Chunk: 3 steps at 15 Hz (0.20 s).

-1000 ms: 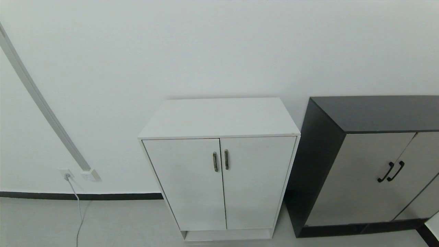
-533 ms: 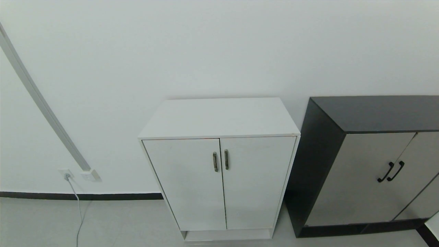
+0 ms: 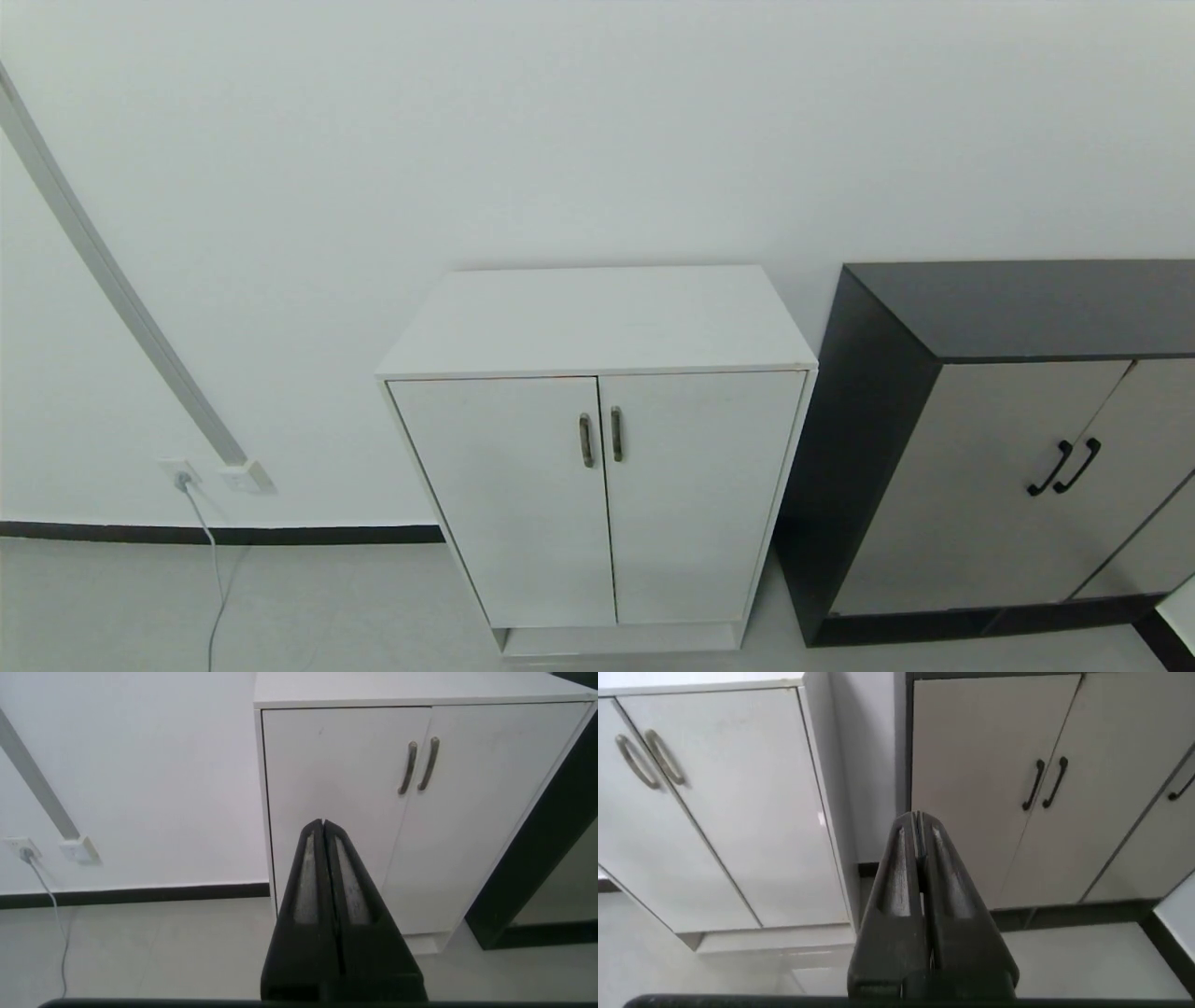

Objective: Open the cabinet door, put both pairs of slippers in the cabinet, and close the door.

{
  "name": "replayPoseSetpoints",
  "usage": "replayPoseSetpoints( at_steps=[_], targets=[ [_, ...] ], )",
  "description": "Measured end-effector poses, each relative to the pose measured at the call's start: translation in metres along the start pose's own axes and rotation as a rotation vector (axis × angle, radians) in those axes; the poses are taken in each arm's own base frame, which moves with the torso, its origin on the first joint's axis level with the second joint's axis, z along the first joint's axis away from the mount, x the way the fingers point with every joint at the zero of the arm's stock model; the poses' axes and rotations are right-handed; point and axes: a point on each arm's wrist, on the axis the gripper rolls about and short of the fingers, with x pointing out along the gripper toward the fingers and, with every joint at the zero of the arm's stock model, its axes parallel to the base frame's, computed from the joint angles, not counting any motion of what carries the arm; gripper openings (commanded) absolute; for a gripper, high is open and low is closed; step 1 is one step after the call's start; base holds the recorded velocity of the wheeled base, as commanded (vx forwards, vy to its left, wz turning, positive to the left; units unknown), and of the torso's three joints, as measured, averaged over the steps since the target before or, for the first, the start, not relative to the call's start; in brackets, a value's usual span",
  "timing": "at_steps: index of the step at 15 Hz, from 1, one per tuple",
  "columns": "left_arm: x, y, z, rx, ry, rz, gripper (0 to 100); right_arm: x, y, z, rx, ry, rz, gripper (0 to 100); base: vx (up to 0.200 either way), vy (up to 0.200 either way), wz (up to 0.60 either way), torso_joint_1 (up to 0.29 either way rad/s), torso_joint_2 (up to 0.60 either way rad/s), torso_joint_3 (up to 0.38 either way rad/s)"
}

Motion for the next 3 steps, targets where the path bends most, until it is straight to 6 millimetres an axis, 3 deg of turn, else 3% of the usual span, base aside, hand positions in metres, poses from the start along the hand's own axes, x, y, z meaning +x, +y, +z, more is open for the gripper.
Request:
replayPoseSetpoints(
  at_steps=[3],
  targets=[
    [0.0000,0.0000,0.0000,0.001,0.000,0.000,0,0.0000,0.0001,-0.0001,-0.003,0.000,0.004,0,0.000,0.000,0.00,0.000,0.00,0.000]
  ],
)
